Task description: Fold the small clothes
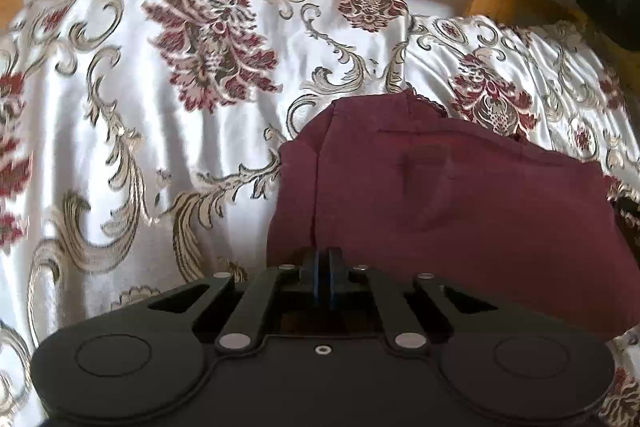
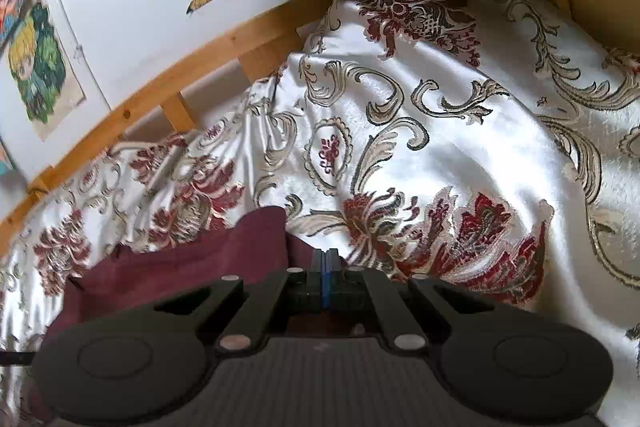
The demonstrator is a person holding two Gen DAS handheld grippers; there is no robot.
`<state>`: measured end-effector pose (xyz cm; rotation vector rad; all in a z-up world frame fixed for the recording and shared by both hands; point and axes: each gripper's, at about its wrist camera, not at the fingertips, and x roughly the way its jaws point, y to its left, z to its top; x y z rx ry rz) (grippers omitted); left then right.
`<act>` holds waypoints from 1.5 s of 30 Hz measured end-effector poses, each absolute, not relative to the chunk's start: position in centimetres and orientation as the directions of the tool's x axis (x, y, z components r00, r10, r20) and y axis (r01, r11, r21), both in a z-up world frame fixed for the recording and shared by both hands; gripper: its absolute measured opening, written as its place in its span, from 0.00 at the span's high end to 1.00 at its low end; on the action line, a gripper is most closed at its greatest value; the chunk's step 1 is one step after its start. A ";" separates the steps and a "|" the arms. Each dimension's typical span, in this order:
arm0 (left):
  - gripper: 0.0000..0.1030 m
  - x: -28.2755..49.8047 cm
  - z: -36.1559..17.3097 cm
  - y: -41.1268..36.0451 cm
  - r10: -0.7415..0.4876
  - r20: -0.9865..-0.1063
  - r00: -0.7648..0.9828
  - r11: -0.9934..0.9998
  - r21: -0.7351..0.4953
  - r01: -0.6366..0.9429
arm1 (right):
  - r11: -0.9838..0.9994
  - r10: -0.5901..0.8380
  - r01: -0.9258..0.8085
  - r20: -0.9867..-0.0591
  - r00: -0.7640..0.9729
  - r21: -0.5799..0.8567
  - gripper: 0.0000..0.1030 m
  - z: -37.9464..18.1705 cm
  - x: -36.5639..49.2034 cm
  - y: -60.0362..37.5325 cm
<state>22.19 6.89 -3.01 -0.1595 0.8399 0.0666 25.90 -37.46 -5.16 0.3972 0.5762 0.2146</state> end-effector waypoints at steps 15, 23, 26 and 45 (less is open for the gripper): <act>0.88 30.5 -4.8 2.1 0.141 -0.754 0.641 0.979 0.202 0.021 | 0.862 0.443 -0.220 -0.470 0.763 0.456 0.56 -6.0 25.3 -34.4; 0.95 28.9 -2.2 4.2 0.065 -0.634 0.770 0.997 0.018 -0.069 | 0.899 0.362 -0.198 -0.410 0.837 0.391 0.97 -3.7 23.5 -34.7; 0.95 29.3 -2.1 5.6 0.054 -0.649 0.759 0.994 -0.041 -0.105 | 0.906 0.326 -0.157 -0.414 0.850 0.392 0.97 -3.1 23.3 -35.5; 0.03 24.9 -2.4 3.8 0.037 -0.655 0.755 0.996 -0.041 -0.084 | 0.921 0.312 -0.126 -0.504 0.806 0.369 0.32 -4.1 22.9 -34.7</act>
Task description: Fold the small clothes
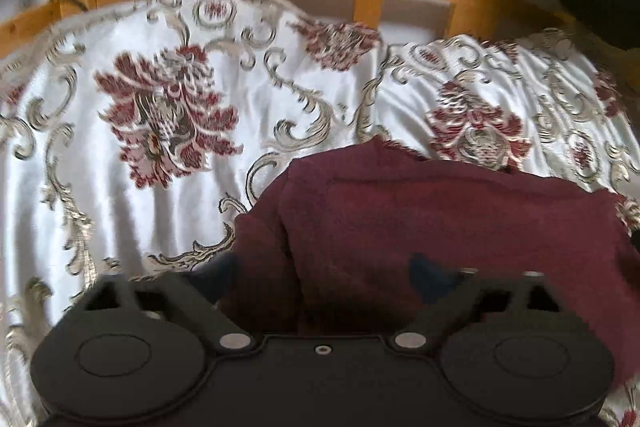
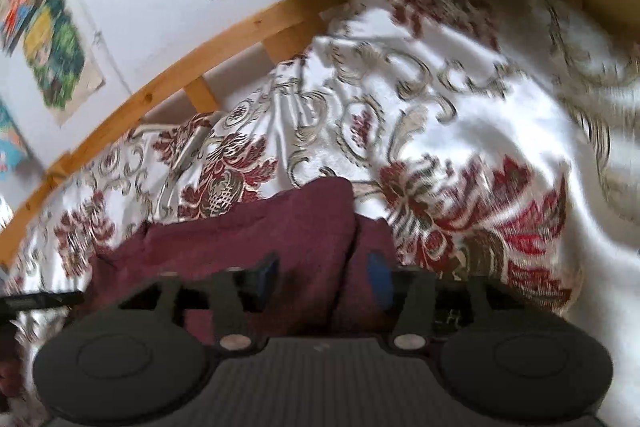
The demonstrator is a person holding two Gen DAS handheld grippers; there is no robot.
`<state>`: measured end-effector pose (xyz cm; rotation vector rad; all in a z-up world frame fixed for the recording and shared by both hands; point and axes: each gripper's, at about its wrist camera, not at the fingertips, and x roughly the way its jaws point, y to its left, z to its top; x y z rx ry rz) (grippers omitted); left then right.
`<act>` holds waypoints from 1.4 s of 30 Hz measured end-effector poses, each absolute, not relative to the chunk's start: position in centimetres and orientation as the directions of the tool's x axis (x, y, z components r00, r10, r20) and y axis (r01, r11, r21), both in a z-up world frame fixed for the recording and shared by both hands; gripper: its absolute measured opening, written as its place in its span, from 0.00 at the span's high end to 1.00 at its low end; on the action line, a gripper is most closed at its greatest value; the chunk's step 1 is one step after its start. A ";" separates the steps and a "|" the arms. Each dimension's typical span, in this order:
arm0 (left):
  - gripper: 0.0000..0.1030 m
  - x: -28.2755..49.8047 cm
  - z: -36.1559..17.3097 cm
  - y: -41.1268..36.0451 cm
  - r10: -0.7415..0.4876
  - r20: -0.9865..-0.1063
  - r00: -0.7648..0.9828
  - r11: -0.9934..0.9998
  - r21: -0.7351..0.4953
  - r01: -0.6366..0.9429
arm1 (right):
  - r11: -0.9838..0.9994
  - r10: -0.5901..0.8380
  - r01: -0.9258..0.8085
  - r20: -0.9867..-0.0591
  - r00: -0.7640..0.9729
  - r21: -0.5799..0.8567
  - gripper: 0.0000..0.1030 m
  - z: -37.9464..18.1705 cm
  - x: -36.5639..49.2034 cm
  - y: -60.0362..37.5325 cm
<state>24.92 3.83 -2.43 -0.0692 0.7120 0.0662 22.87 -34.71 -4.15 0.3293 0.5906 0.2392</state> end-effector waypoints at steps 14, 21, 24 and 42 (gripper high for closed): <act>0.01 21.3 -3.8 5.3 0.003 -0.756 0.654 0.986 -0.105 -0.127 | 0.904 0.424 -0.371 -0.554 0.716 0.211 0.01 -0.4 24.3 -26.1; 0.01 20.2 -4.8 7.7 -0.048 -0.759 0.649 0.969 -0.193 -0.153 | 0.808 0.486 -0.580 -0.674 0.556 0.104 0.27 -1.2 30.3 -18.5; 0.01 19.6 -5.2 8.1 -0.061 -0.768 0.637 0.971 -0.194 -0.142 | 0.736 0.486 -0.676 -0.721 0.495 0.032 0.29 -2.0 31.7 -16.4; 0.01 17.4 -4.8 8.7 -0.099 -0.755 0.648 0.973 -0.209 -0.095 | 0.694 0.400 -0.710 -0.756 0.518 -0.119 0.90 -2.8 33.2 -14.0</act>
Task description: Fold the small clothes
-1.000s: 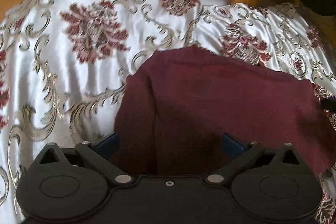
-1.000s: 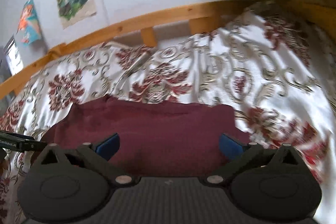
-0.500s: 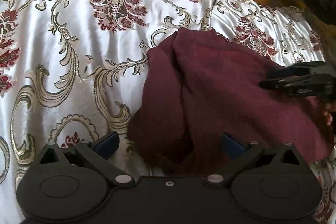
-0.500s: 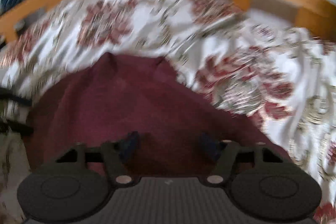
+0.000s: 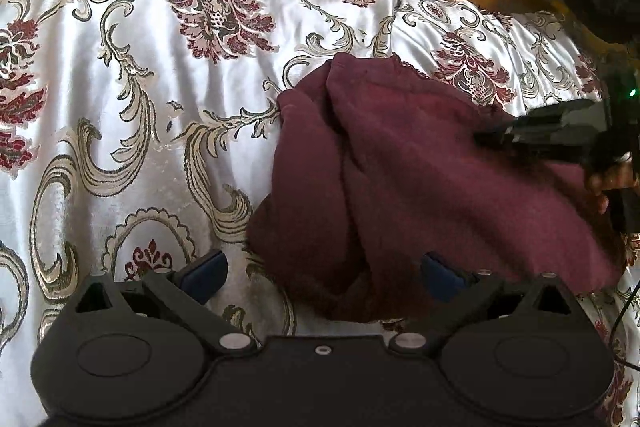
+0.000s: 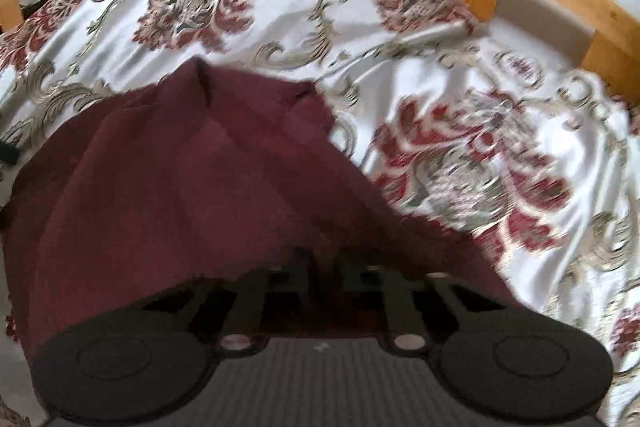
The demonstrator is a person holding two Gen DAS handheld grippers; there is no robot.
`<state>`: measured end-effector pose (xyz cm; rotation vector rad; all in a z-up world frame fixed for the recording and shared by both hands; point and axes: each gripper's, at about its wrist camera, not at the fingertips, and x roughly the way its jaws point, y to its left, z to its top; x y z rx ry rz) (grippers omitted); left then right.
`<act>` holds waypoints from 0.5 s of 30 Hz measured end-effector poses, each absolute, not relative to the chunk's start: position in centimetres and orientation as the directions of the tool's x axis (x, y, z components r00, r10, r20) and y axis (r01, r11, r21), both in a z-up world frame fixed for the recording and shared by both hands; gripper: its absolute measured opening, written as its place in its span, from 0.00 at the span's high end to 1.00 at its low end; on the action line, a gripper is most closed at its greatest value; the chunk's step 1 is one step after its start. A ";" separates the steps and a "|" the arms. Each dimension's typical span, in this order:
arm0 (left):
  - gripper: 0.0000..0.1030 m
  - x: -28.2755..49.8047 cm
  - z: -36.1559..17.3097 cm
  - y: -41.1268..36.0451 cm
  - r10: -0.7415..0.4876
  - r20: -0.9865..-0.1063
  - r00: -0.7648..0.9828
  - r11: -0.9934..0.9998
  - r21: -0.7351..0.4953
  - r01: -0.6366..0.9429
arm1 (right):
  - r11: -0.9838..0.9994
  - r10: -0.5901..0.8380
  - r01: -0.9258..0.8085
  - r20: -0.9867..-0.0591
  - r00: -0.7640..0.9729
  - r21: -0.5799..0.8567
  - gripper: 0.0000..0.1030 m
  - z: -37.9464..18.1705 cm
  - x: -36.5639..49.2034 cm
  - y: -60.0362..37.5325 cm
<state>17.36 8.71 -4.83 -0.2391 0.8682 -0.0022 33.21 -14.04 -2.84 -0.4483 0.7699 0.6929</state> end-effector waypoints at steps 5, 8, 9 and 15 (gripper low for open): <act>0.01 17.1 -4.8 8.7 -0.097 -0.757 0.646 0.975 -0.204 -0.093 | 0.754 0.382 -0.640 -0.692 0.613 -0.150 0.93 -0.9 34.3 -14.6; 0.01 17.2 -4.9 8.7 -0.093 -0.759 0.644 0.974 -0.203 -0.098 | 0.779 0.351 -0.612 -0.714 0.606 -0.137 0.93 -2.5 35.2 -14.5; 0.01 17.2 -5.0 8.7 -0.092 -0.760 0.644 0.974 -0.203 -0.099 | 0.784 0.346 -0.608 -0.723 0.598 -0.128 0.92 -3.2 35.3 -14.4; 0.01 17.1 -4.9 8.7 -0.096 -0.759 0.643 0.973 -0.207 -0.100 | 0.815 0.339 -0.564 -0.682 0.648 -0.130 0.59 -3.4 33.9 -14.6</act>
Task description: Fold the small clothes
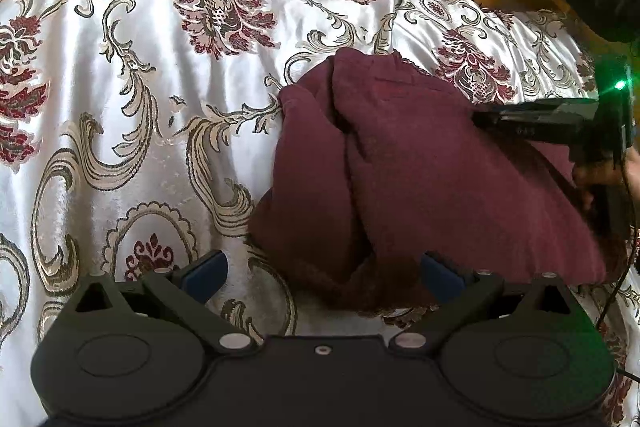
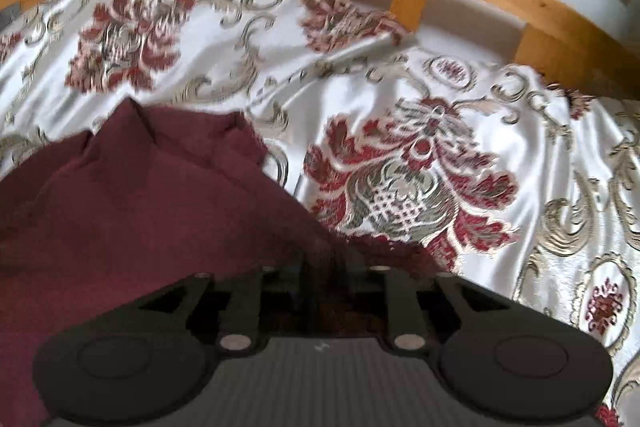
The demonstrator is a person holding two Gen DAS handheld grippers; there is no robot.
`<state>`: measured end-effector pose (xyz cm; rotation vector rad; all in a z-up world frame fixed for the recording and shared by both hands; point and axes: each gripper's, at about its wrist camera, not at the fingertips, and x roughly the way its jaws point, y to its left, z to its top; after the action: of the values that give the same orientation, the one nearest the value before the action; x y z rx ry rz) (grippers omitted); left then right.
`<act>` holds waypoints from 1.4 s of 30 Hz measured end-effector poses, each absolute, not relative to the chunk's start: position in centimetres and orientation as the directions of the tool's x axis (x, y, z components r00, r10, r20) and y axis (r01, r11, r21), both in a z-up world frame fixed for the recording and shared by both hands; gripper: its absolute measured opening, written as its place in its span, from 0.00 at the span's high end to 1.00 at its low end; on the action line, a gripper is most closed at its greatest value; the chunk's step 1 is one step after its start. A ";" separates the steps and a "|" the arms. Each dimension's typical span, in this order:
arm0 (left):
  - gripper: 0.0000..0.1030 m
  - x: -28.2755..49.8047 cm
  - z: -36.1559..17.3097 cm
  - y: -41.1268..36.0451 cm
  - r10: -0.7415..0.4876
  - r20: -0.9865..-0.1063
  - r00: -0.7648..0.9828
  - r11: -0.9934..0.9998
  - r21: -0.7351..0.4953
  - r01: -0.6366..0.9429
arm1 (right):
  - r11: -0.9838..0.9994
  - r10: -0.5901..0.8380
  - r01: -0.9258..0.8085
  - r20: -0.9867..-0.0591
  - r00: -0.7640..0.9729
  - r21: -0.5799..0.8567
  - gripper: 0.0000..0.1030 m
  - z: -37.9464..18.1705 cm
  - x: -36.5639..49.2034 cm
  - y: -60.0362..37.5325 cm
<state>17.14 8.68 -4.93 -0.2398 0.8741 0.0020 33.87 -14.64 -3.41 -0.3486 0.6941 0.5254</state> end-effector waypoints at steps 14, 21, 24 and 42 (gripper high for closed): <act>0.01 17.0 -5.3 8.5 -0.101 -0.763 0.639 0.964 -0.233 -0.127 | 0.895 0.252 -0.431 -0.670 0.699 -0.112 0.04 -3.6 32.6 -16.0; 0.01 15.5 -5.6 9.4 -0.149 -0.720 0.678 0.934 -0.327 -0.141 | 0.918 0.397 -0.297 -0.608 0.687 0.263 0.00 -0.9 23.7 -24.7; 0.01 14.3 -5.8 9.7 -0.167 -0.698 0.696 0.913 -0.376 -0.157 | 0.949 0.315 -0.233 -0.589 0.744 0.214 0.00 -1.2 18.4 -26.8; 0.01 14.0 -6.6 7.2 -0.039 -0.726 0.686 0.887 -0.342 -0.312 | 0.971 0.239 -0.165 -0.642 0.729 0.174 0.00 -4.9 14.2 -26.2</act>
<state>13.97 7.15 -6.62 -0.4683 0.8071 0.1594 14.18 -26.18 -4.87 0.1074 0.7210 0.2229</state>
